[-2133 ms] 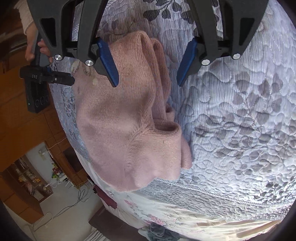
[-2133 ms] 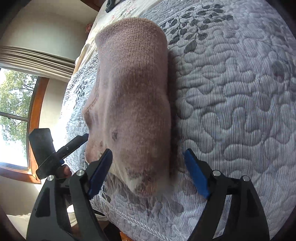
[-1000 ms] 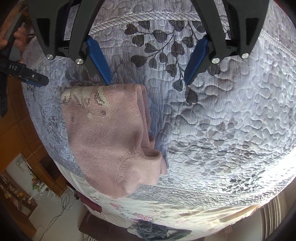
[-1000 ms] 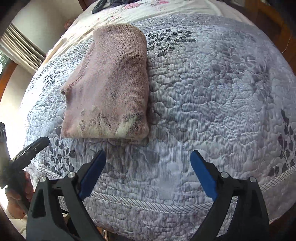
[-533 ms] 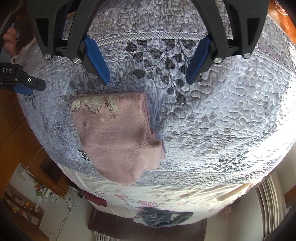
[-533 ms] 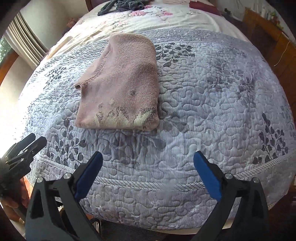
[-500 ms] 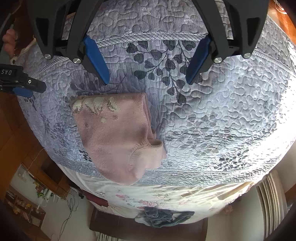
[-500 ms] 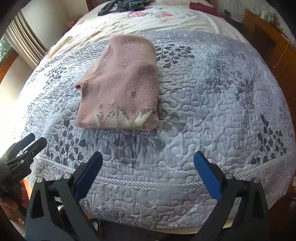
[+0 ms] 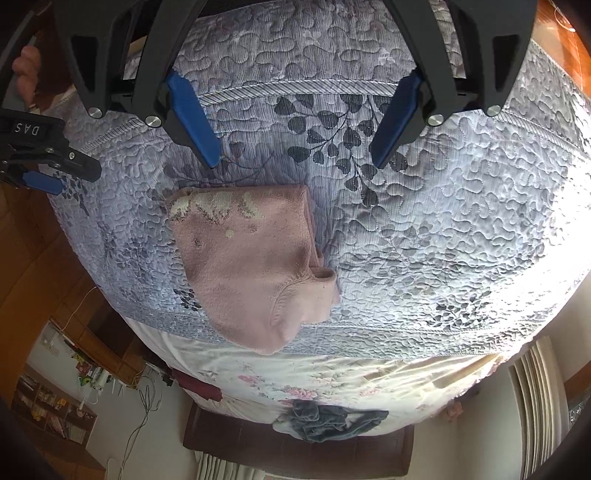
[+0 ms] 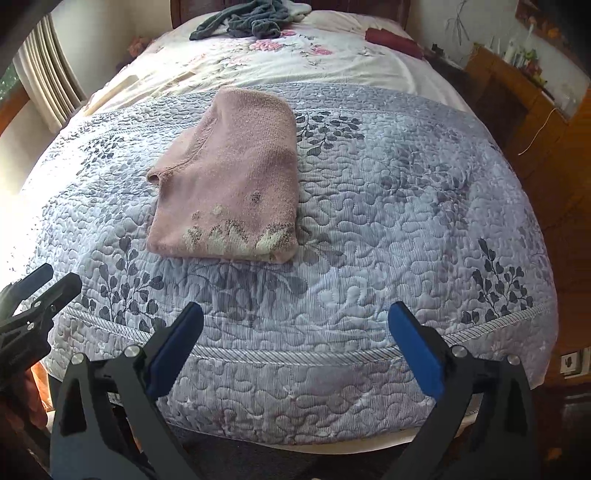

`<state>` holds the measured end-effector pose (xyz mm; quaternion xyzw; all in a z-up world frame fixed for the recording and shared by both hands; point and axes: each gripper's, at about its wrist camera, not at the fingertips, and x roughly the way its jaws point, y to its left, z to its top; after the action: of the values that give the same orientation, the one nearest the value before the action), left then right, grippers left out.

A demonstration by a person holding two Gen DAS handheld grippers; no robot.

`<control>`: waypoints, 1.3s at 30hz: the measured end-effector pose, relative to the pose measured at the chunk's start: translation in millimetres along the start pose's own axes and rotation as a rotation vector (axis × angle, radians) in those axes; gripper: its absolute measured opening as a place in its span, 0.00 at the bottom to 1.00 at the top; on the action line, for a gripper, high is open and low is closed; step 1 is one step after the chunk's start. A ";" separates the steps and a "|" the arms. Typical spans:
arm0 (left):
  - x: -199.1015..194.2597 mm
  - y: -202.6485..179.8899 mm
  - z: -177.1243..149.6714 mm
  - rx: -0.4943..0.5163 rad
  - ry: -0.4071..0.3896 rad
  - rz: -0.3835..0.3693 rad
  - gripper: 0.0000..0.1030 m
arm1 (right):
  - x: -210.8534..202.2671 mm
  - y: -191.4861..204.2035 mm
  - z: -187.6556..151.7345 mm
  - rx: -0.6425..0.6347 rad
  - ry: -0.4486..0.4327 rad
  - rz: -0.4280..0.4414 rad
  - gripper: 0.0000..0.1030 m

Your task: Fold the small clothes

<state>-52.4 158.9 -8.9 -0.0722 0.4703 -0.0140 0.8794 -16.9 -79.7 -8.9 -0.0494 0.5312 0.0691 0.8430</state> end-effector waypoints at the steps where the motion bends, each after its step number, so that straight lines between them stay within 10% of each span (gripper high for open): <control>1: -2.3 -2.0 -0.1 0.006 -0.004 0.004 0.82 | -1.7 0.1 0.0 -0.002 -0.002 -0.003 0.97; 39: -0.3 -17.9 -1.4 0.036 0.022 0.040 0.82 | -1.2 -7.4 -3.2 0.049 -0.008 -0.039 0.97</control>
<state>-53.0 141.0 -6.9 -0.0465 0.4811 -0.0057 0.8754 -19.0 -87.6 -9.2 -0.0387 0.5283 0.0400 0.8472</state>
